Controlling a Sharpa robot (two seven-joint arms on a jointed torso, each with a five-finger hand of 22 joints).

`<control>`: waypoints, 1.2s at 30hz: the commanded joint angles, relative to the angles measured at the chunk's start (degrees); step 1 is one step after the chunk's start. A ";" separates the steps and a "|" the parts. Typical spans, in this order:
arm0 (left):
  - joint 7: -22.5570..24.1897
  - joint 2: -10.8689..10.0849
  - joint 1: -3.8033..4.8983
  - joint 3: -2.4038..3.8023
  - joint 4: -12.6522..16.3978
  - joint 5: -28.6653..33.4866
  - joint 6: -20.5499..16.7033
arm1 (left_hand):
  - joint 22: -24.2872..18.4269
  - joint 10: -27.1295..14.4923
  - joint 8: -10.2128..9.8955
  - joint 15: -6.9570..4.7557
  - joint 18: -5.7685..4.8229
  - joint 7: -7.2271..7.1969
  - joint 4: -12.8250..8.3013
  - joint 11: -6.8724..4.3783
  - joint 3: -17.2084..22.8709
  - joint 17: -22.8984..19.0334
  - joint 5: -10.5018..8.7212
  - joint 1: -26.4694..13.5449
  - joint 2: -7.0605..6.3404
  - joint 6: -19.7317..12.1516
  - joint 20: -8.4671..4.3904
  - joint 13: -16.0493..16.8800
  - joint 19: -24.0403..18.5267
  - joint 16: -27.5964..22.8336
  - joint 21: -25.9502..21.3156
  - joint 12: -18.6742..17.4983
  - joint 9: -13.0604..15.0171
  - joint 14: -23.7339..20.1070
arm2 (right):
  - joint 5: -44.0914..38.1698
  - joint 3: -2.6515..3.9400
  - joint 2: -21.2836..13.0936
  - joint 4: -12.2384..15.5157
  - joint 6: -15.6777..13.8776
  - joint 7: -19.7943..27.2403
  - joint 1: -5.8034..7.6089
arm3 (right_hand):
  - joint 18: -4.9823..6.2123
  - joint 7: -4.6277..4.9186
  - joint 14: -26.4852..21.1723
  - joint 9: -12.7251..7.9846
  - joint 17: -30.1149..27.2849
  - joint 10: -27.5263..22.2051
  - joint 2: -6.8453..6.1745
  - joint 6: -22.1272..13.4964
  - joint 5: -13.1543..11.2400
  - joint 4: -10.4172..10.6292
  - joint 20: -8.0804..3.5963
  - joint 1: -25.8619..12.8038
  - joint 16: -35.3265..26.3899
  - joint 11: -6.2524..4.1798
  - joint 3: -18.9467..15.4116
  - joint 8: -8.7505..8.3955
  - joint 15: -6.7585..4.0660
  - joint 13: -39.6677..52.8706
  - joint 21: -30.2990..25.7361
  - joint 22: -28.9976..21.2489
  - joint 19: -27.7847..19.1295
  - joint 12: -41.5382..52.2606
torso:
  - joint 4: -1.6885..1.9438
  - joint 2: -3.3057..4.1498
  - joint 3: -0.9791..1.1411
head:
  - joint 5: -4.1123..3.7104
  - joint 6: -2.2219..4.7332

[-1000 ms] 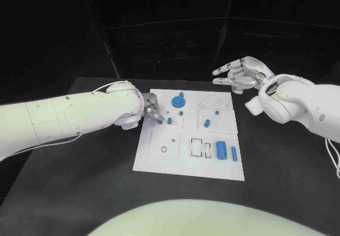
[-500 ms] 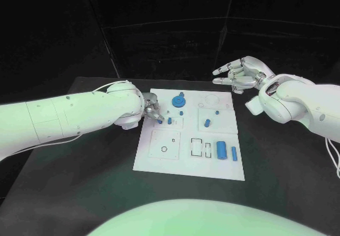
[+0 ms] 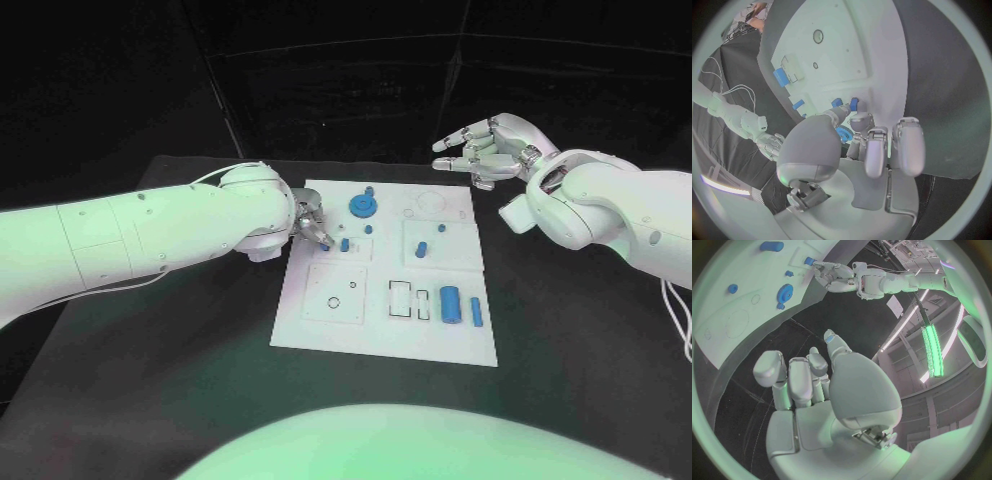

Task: Assemble the parts on the task board

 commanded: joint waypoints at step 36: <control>-1.38 1.75 -0.16 -0.24 -3.14 -0.04 1.08 | 2.48 -0.01 1.40 -0.54 -0.75 -0.61 8.44 -0.50 -15.78 15.10 -0.46 -8.91 -3.64 1.16 -0.72 0.24 1.86 0.18 0.41 0.94 0.44 5.95 | 0.18 0.04 0.03 0.08 0.22 0.54 0.09 | 0.38 -0.05 0.79 -0.01 -0.23 -0.29 0.53 -0.29 -0.06 0.04 -0.20 -0.33 -0.58 -0.21 -0.54 0.31 -0.37 -0.25 -0.43 -0.22 -0.35 -0.34 | 0.06 -0.04 -0.07 | -0.19 -0.18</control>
